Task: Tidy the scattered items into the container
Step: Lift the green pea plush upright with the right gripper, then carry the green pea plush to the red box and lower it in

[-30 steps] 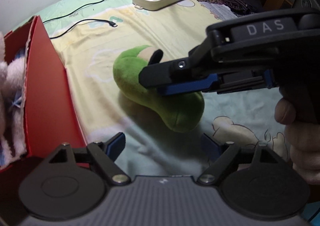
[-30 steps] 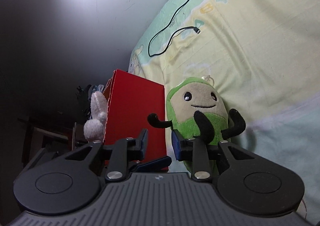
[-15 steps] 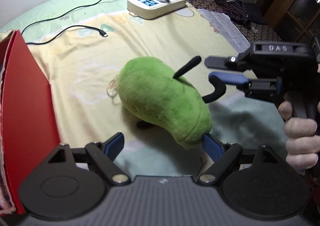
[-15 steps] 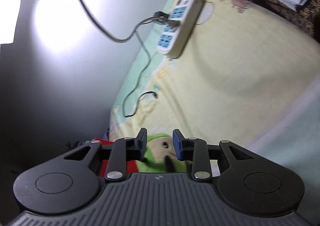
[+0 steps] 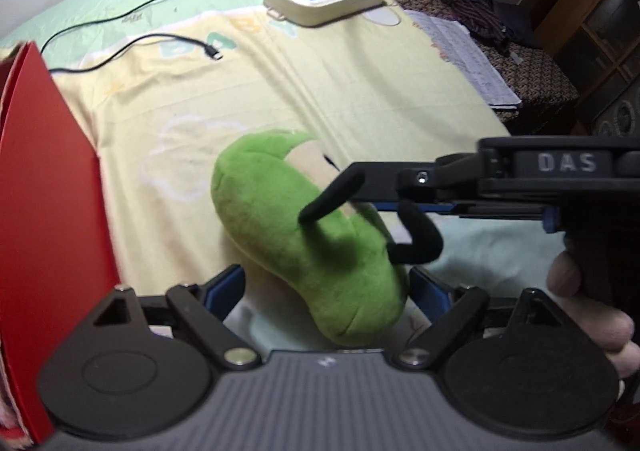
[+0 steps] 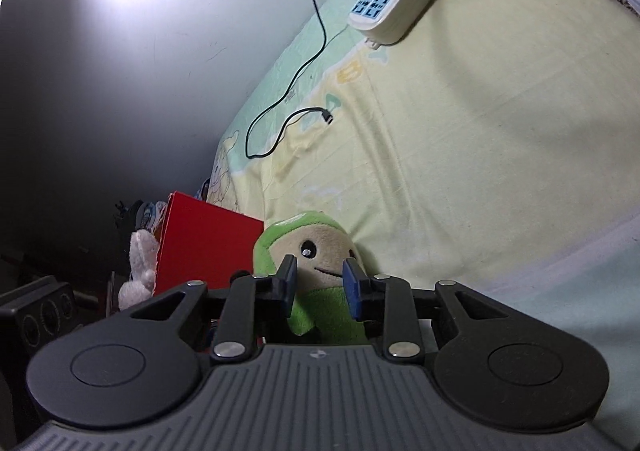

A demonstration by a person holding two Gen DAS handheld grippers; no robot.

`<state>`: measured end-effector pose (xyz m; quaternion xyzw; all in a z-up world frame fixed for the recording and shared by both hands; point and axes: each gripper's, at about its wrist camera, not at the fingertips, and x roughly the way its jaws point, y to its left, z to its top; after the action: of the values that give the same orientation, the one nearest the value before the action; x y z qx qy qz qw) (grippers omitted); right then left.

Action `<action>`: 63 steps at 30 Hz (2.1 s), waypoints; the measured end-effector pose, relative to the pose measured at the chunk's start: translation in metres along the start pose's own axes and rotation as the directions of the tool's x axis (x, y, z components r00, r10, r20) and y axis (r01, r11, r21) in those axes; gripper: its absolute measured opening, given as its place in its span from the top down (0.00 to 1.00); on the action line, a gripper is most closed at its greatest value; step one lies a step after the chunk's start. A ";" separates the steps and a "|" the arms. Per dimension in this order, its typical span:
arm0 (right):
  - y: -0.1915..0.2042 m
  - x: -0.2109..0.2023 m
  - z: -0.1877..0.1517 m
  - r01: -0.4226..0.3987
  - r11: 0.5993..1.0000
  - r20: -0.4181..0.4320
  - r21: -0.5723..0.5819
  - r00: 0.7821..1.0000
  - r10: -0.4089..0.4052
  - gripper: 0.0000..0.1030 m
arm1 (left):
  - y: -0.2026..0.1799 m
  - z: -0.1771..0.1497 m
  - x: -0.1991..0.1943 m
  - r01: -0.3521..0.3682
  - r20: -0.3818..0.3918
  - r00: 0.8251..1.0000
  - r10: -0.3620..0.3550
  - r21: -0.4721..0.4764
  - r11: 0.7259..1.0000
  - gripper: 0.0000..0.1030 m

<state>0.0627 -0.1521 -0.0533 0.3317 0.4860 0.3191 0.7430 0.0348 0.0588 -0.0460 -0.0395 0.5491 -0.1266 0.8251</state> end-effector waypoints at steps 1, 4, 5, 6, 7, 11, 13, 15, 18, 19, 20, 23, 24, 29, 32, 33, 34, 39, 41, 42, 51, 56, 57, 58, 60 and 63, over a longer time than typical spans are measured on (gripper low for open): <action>0.003 0.004 -0.001 -0.019 1.000 -0.019 -0.008 1.000 0.019 0.72 | 0.004 -0.001 0.003 -0.006 -0.009 1.000 0.006 -0.018 1.000 0.13; 0.016 0.015 -0.011 -0.062 0.997 -0.092 -0.046 0.994 0.057 0.72 | 0.016 -0.006 0.005 -0.037 -0.017 0.999 0.036 -0.057 0.998 0.18; 0.020 0.020 -0.014 -0.067 0.996 -0.116 -0.062 0.991 0.060 0.72 | 0.019 -0.008 0.006 -0.043 -0.022 0.999 0.042 -0.064 0.997 0.23; 0.025 0.024 -0.017 -0.066 0.994 -0.126 -0.088 0.990 0.055 0.72 | 0.022 -0.009 0.007 -0.039 -0.029 0.999 0.037 -0.076 0.996 0.23; 0.028 0.024 -0.018 -0.064 0.992 -0.127 -0.111 0.991 0.049 0.72 | 0.026 -0.010 0.008 -0.031 -0.034 0.999 0.028 -0.093 0.995 0.23; 0.023 0.014 -0.014 -0.011 0.993 -0.071 -0.116 0.997 0.003 0.68 | 0.026 -0.014 0.008 -0.036 -0.025 0.999 0.034 -0.086 0.996 0.24; 0.016 0.016 -0.007 0.015 0.995 -0.069 -0.094 0.997 -0.021 0.64 | 0.024 -0.015 0.009 -0.041 -0.023 0.999 0.040 -0.074 0.996 0.24; 0.014 0.018 -0.008 0.009 0.997 -0.083 -0.080 0.996 -0.016 0.58 | 0.024 -0.016 0.011 -0.047 -0.026 0.999 0.045 -0.062 0.997 0.24; 0.018 0.028 -0.013 -0.007 0.996 -0.108 -0.086 0.994 -0.002 0.53 | 0.026 -0.017 0.015 -0.044 -0.035 0.999 0.042 -0.060 0.997 0.24; 0.018 0.032 -0.015 -0.002 0.996 -0.113 -0.084 0.994 -0.008 0.52 | 0.026 -0.017 0.016 -0.047 -0.032 0.998 0.045 -0.056 0.997 0.24; 0.018 0.037 -0.017 0.001 0.997 -0.122 -0.074 0.993 -0.010 0.52 | 0.025 -0.017 0.016 -0.053 -0.029 0.998 0.052 -0.050 0.997 0.24; 0.014 0.046 -0.020 -0.026 0.999 -0.126 -0.021 0.992 0.023 0.44 | 0.024 -0.019 0.016 -0.060 -0.022 0.998 0.059 -0.034 0.998 0.25; 0.012 0.048 -0.021 -0.034 0.999 -0.125 0.002 0.992 0.034 0.44 | 0.023 -0.019 0.016 -0.065 -0.021 0.998 0.065 -0.029 0.997 0.26; 0.002 0.046 -0.024 -0.064 0.994 -0.133 0.084 0.988 0.075 0.48 | 0.018 -0.021 0.014 -0.071 -0.019 0.997 0.071 0.004 0.998 0.30; 0.004 0.035 -0.029 -0.061 0.995 -0.119 0.075 0.990 0.070 0.51 | 0.008 -0.024 0.009 -0.050 -0.013 0.999 0.050 0.041 0.998 0.30; 0.006 0.030 -0.031 -0.057 0.996 -0.112 0.068 0.992 0.065 0.52 | 0.003 -0.025 0.009 -0.044 -0.013 0.999 0.045 0.057 0.997 0.30; 0.007 0.025 -0.031 -0.050 0.997 -0.107 0.065 0.993 0.057 0.52 | -0.002 -0.026 0.008 -0.039 -0.012 0.999 0.040 0.074 0.997 0.30; 0.012 -0.004 -0.036 0.008 0.999 -0.069 0.043 0.998 -0.005 0.52 | -0.028 -0.033 0.003 0.005 -0.006 1.000 -0.004 0.157 0.988 0.30; 0.014 -0.015 -0.038 0.025 0.999 -0.050 0.042 0.998 -0.023 0.52 | -0.036 -0.034 0.000 0.018 0.003 1.000 -0.019 0.181 0.983 0.30; 0.014 -0.020 -0.040 0.030 0.999 -0.041 0.042 0.999 -0.029 0.52 | -0.038 -0.034 -0.003 0.028 0.008 1.000 -0.030 0.186 0.982 0.30; 0.039 -0.056 -0.047 0.018 1.000 0.044 -0.004 0.999 -0.017 0.52 | -0.044 -0.026 -0.046 0.057 0.118 0.990 -0.080 0.188 0.981 0.30; 0.063 -0.063 -0.043 -0.032 0.998 0.089 -0.055 0.995 0.037 0.52 | -0.039 -0.022 -0.078 0.025 0.207 0.977 -0.060 0.167 0.986 0.30; 0.069 -0.062 -0.042 -0.040 0.997 0.091 -0.070 0.995 0.047 0.52 | -0.035 -0.022 -0.084 0.021 0.222 0.973 -0.055 0.155 0.988 0.30; 0.074 -0.061 -0.040 -0.049 0.995 0.090 -0.085 0.994 0.057 0.52 | -0.030 -0.023 -0.090 0.016 0.239 0.970 -0.049 0.139 0.990 0.30; 0.087 -0.059 -0.038 -0.069 0.990 0.085 -0.120 0.993 0.080 0.52 | -0.021 -0.024 -0.102 0.004 0.271 0.962 -0.032 0.106 0.994 0.30; 0.107 -0.050 -0.036 -0.110 0.980 0.064 -0.167 0.990 0.122 0.52 | -0.002 -0.027 -0.124 -0.018 0.327 0.945 0.001 0.047 0.999 0.30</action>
<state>-0.0029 -0.1237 0.0473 0.3090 0.4103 0.3883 0.7651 -0.0352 0.0897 0.0552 -0.0369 0.4016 -0.1279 0.9061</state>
